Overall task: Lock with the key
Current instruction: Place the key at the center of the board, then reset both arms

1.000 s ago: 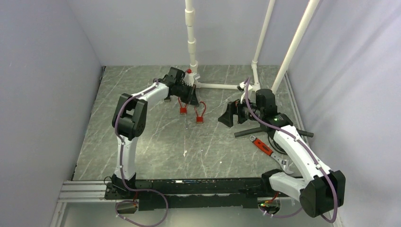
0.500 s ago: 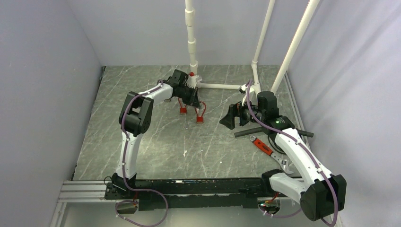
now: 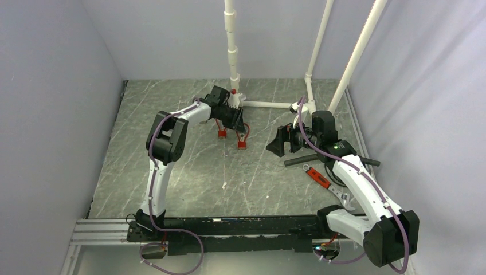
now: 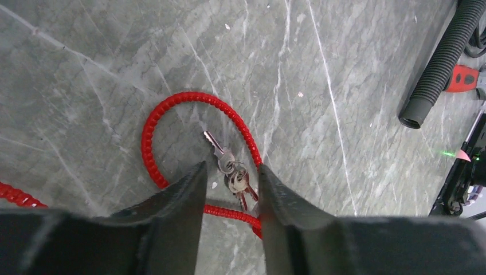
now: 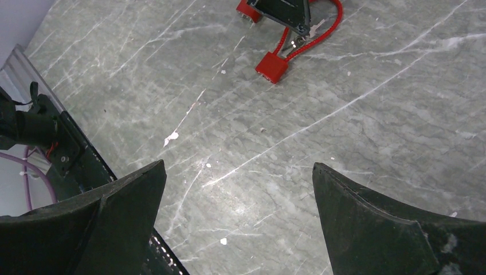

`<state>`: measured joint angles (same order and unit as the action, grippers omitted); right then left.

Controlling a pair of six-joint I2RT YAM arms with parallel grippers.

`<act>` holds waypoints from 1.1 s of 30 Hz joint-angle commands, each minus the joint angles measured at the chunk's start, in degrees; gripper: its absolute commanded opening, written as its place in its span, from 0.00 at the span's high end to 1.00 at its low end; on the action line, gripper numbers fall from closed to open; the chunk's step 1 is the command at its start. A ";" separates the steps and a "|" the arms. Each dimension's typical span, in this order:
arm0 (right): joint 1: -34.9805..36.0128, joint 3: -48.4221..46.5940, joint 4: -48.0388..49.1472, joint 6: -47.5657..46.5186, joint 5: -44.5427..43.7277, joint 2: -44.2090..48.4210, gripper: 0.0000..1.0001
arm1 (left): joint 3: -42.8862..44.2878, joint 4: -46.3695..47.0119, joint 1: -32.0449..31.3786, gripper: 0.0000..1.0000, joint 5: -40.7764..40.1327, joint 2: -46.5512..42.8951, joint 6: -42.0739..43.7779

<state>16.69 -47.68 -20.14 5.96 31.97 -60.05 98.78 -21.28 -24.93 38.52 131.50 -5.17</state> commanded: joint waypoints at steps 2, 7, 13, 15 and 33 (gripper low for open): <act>-0.17 -1.59 1.33 -1.32 0.73 0.43 0.00 | 0.95 -0.30 -0.21 0.50 -0.19 -6.49 1.39; -0.20 -2.76 1.33 -2.75 1.32 1.14 0.00 | 2.77 -4.71 0.06 0.25 -0.48 -12.53 3.51; -0.16 -4.58 1.33 -4.71 2.29 2.56 0.00 | 2.91 -15.96 6.57 0.01 5.28 -19.78 5.78; -0.15 -4.70 1.10 -5.25 2.42 3.30 0.00 | 1.41 -19.18 10.72 0.01 7.61 -23.01 3.61; -0.35 8.94 -2.48 -11.77 -10.38 16.15 0.00 | -27.60 -33.07 24.75 0.01 -23.77 -58.91 14.58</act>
<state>16.60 -41.54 -21.47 -2.44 26.13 -46.48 77.69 -56.01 -0.47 23.94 79.35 6.81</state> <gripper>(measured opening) 0.994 0.994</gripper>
